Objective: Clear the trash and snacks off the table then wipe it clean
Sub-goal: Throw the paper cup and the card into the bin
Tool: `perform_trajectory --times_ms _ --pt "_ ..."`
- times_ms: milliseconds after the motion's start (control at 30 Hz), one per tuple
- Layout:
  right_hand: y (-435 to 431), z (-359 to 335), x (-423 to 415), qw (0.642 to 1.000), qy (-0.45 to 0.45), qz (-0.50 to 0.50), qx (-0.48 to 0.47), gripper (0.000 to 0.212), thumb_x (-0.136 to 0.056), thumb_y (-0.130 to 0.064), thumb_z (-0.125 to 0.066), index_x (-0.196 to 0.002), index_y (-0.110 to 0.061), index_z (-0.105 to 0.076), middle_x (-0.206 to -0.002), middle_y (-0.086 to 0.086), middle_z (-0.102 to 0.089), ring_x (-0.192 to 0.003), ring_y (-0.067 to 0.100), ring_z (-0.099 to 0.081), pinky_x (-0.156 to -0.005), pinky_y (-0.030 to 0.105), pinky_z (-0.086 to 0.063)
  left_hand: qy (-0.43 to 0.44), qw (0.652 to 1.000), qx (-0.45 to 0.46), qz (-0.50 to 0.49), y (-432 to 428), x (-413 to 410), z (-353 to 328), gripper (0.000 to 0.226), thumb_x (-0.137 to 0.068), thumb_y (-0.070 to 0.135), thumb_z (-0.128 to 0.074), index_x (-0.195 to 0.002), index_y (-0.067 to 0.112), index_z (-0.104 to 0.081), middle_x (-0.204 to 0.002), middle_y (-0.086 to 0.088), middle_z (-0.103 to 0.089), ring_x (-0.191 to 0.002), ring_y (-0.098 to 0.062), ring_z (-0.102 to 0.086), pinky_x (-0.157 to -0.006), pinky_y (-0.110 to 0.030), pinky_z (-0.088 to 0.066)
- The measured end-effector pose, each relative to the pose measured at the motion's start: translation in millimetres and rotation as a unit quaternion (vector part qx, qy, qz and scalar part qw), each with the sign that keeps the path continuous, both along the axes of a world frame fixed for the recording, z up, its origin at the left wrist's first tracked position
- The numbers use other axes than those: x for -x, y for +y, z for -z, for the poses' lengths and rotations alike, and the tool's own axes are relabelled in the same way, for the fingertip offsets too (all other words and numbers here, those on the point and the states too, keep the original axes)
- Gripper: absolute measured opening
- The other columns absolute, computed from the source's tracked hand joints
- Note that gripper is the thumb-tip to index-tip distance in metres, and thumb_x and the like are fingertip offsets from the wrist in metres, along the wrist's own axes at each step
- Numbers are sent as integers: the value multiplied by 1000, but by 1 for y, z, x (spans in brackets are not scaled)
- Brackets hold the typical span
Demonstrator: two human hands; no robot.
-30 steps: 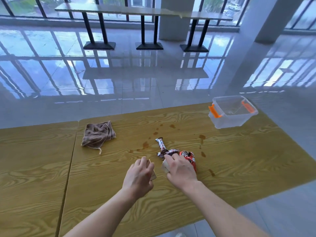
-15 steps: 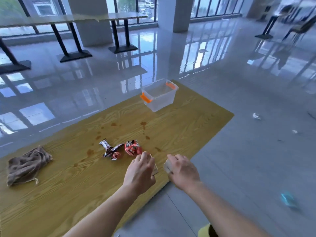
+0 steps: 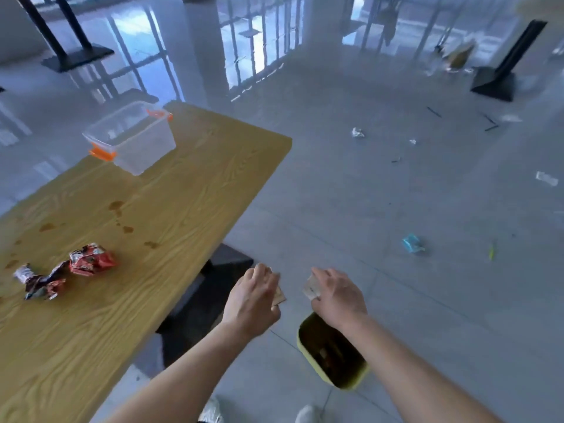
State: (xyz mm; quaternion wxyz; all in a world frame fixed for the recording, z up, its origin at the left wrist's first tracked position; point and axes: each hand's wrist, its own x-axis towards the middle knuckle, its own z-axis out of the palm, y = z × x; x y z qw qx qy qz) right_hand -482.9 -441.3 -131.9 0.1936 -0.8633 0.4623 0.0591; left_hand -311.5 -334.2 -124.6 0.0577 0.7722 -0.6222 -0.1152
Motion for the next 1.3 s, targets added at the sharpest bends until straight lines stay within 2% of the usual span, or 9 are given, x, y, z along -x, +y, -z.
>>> perform_trajectory --times_ms 233,367,433,633,700,833,967,1167,1300 --pt "-7 28 53 995 7 97 -4 52 -83 -26 -64 -134 -23 -50 -122 3 -59 -109 27 -55 -82 35 -48 18 996 -20 83 -40 38 30 62 -78 43 -67 -133 28 -45 -132 -2 -44 -115 -26 -48 -90 -36 -50" --pt "-1 51 66 987 10 161 -18 47 -83 -23 -62 -128 -23 -50 -114 2 -60 -105 27 -56 -72 32 -43 36 990 -45 126 -57 42 60 60 -76 44 -66 -131 30 -46 -129 0 -44 -112 -24 -48 -87 -34 -49" --pt "1 76 70 982 11 187 -25 48 -83 -25 -63 -129 -23 -50 -115 2 -60 -104 26 -56 -74 32 -45 53 987 -65 134 -60 44 84 64 -75 46 -67 -133 32 -44 -130 2 -42 -113 -23 -46 -84 -33 -51" --pt "-6 211 97 964 36 241 -107 64 -90 -34 -58 -150 -30 -33 -138 -1 -52 -122 24 -53 -94 36 -47 70 978 -129 149 -65 70 197 62 -75 41 -56 -134 35 -40 -125 6 -39 -102 -17 -44 -73 -25 -45" --pt "-6 264 107 955 39 263 -130 66 -91 -35 -54 -151 -33 -28 -140 -3 -48 -123 24 -51 -91 36 -47 56 972 -145 176 -71 82 245 62 -76 41 -54 -136 32 -39 -127 4 -40 -100 -17 -44 -78 -27 -47" --pt "-2 349 127 945 40 290 -145 61 -92 -34 -56 -148 -33 -33 -131 -4 -51 -113 22 -54 -74 32 -41 48 965 -152 208 -82 104 327 62 -78 39 -59 -136 28 -42 -128 0 -41 -103 -20 -47 -85 -28 -47" --pt "-8 410 144 944 42 295 -139 64 -92 -37 -61 -149 -32 -31 -129 -4 -52 -112 21 -55 -74 29 -43 33 961 -148 229 -96 121 386 55 -73 32 -68 -125 24 -53 -121 -2 -50 -101 -23 -51 -86 -33 -47" --pt "-12 442 154 947 30 290 -134 67 -93 -39 -64 -149 -31 -30 -134 -4 -52 -116 20 -54 -88 30 -51 15 951 -153 267 -101 143 424 55 -85 30 -64 -135 25 -44 -135 -5 -44 -119 -27 -45 -105 -39 -40" --pt "-15 447 156 947 20 283 -151 73 -92 -45 -66 -152 -32 -27 -144 -4 -46 -121 21 -51 -98 32 -49 -15 939 -185 291 -105 146 437 75 -87 39 -65 -147 28 -22 -158 -13 -23 -145 -42 -18 -117 -57 -21"
